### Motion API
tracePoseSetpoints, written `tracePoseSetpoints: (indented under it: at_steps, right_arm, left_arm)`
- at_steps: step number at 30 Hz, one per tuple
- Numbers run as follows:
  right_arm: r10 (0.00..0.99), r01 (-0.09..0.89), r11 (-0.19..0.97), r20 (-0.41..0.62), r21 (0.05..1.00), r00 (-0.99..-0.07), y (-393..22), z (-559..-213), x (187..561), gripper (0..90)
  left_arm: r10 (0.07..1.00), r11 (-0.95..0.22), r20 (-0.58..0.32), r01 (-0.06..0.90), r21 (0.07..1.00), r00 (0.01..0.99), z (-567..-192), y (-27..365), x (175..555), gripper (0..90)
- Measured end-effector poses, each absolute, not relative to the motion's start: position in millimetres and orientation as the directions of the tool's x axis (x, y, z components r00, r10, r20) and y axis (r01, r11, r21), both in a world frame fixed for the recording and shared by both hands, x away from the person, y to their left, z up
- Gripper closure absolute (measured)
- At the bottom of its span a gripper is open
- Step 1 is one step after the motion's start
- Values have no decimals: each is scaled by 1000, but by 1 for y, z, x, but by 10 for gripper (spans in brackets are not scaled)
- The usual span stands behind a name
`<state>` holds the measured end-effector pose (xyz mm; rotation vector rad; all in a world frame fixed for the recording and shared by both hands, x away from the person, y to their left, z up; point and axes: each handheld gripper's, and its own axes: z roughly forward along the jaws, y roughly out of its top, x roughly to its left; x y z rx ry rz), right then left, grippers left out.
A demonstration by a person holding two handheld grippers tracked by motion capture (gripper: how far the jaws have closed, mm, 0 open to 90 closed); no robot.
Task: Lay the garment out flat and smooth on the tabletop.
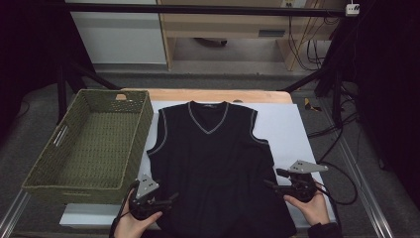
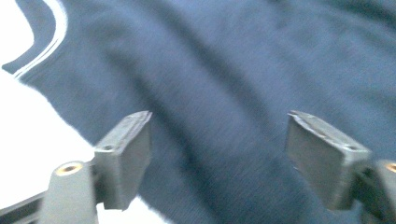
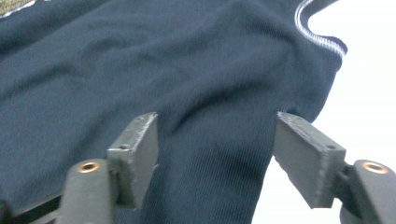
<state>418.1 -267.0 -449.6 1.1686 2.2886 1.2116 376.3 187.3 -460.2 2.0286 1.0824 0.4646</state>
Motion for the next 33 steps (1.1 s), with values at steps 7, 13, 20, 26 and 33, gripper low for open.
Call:
tracePoseSetpoints:
  at_steps: [7,13,20,26,33]
  right_arm:
    - [771,550,369,83,749,-631,-272,-462,409,541]
    - [761,573,405,84,712,-643,-271,-468,409,740]
    - [782,574,403,56,713,-620,-271,-468,409,650]
    - [796,601,415,48,683,-604,-273,-475,413,706]
    - [794,631,392,100,670,-600,-278,-461,399,898]
  left_arm:
    - [837,-326,-63,586,742,544,-464,196,368,465]
    - [845,-321,-80,621,715,529,-468,203,369,600]
    - [839,-354,-72,642,680,539,-472,201,373,802]
    - [837,-336,-100,648,683,538,-470,207,376,845]
    - [855,-330,-43,605,724,518,-461,215,375,851]
